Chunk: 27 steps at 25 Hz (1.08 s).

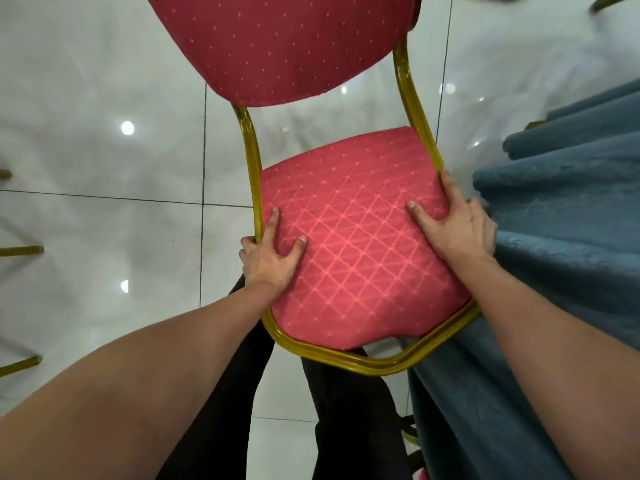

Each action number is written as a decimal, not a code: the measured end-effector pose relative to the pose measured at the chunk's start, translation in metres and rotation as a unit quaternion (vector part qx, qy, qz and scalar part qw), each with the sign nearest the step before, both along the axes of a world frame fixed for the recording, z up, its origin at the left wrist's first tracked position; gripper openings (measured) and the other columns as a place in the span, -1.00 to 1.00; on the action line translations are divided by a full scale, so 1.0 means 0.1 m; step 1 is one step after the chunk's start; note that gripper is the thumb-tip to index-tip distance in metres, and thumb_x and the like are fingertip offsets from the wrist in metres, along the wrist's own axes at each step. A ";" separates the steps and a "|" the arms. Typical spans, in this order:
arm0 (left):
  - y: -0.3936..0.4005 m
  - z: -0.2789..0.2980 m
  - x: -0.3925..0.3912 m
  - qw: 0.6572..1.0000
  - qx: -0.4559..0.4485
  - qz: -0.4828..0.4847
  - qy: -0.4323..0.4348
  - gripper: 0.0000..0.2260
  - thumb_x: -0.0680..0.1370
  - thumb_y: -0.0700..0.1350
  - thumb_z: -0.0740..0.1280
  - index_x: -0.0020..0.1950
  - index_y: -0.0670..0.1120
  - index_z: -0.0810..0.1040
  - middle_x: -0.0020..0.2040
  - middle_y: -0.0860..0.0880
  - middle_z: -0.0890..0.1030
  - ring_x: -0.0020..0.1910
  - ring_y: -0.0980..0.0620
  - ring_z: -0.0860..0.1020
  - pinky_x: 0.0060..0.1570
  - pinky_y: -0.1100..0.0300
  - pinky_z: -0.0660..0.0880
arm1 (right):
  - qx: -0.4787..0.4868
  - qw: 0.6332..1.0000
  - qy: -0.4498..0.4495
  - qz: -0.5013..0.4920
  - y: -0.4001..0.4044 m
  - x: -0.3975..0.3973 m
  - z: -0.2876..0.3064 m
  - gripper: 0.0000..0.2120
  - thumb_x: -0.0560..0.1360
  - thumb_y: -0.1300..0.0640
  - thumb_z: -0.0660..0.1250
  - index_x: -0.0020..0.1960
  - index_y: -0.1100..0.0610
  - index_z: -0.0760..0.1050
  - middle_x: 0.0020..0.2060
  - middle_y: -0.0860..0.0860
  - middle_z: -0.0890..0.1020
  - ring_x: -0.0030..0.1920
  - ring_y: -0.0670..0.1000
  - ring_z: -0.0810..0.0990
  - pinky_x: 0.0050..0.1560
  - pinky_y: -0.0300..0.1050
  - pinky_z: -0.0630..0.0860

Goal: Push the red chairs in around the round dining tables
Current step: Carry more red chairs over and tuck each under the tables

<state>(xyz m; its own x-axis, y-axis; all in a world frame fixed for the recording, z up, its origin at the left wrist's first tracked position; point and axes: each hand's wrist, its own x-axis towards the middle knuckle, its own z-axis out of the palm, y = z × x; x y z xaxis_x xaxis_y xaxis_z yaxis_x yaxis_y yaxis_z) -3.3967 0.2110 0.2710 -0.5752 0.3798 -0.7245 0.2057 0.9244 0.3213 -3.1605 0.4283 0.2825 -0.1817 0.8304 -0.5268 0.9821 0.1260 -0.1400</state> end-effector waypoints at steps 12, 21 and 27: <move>-0.22 0.90 0.02 0.999 0.014 -0.031 0.023 -0.30 0.46 0.51 0.15 0.56 0.42 0.03 0.32 -0.22 0.33 0.38 -0.30 0.32 0.37 -0.23 0.35 | -0.005 1.000 -0.008 -0.006 -0.15 0.03 1.06 -0.04 0.34 -0.69 0.04 0.61 -0.27 0.01 0.24 0.24 0.56 0.29 0.29 0.53 0.35 0.27 0.44; -0.41 1.47 -0.23 0.996 0.011 -0.086 0.031 -0.33 0.47 0.53 0.07 0.55 0.39 0.09 0.27 -0.22 0.40 0.34 -0.28 0.36 0.31 -0.20 0.38 | 0.021 1.000 -0.015 0.005 -0.47 -0.09 1.75 -0.07 0.38 -0.65 0.06 0.60 -0.16 0.17 0.23 0.16 0.63 0.26 0.29 0.58 0.24 0.28 0.48; -0.53 1.77 -0.45 0.993 0.009 -0.120 0.009 -0.36 0.49 0.51 0.07 0.55 0.36 0.13 0.29 -0.23 0.41 0.34 -0.27 0.36 0.32 -0.20 0.38 | 0.031 0.999 -0.027 0.002 -0.62 -0.24 2.14 -0.10 0.41 -0.62 0.07 0.59 -0.13 0.22 0.23 0.10 0.64 0.23 0.24 0.61 0.16 0.20 0.55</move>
